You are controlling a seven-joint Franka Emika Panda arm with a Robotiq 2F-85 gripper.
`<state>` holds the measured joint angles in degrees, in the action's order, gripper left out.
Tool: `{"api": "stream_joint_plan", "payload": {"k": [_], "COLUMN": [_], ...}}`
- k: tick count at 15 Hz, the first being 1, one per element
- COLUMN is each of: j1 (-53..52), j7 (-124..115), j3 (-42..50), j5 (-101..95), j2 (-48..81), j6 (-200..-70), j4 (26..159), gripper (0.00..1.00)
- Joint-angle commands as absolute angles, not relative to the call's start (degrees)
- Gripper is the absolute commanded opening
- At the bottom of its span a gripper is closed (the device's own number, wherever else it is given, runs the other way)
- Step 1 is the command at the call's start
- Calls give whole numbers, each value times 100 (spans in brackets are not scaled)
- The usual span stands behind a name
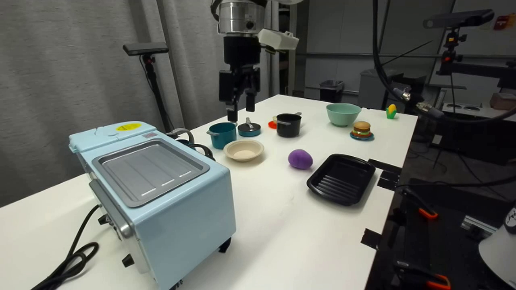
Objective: Open the oven
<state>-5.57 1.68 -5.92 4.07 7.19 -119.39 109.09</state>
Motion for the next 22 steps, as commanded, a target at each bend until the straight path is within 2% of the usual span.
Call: {"api": "stream_joint_plan", "payload": {"k": [1,22], "j1": [-595,-872], "j7": [102,172], "j3": [-584,-579], "j5": [246,-327], "j2": [1090,2436], "j6": [-11971,-12860], "j4": [10438,9585], "gripper": [100,100]}}
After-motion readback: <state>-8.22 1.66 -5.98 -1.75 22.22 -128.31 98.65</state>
